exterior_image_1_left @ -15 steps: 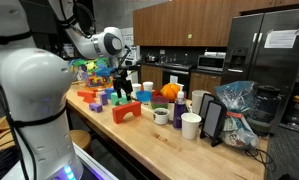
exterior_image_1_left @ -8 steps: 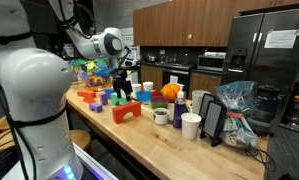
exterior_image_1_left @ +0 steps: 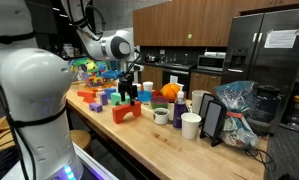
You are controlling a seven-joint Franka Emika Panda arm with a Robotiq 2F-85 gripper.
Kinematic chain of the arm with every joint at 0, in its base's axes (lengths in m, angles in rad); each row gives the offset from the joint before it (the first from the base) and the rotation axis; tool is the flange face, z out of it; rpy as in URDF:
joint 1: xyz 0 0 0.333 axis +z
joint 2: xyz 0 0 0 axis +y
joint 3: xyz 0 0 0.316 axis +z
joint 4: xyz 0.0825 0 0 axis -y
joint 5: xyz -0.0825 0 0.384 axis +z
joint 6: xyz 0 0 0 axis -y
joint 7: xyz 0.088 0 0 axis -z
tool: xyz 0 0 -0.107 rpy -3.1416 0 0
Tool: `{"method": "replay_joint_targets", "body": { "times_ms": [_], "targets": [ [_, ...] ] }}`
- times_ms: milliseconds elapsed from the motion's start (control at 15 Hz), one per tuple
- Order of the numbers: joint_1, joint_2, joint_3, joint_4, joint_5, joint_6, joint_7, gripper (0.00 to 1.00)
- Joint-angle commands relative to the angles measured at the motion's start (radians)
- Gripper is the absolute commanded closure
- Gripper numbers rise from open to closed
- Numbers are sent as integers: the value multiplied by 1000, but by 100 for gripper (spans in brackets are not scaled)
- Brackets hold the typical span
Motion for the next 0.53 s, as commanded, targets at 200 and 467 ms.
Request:
{"method": "replay_joint_targets", "body": {
  "times_ms": [200,467],
  "targets": [
    [5,87,-91,16,158,8,-216,0],
    [7,98,-102,13,195,12,-260,0]
  ]
}}
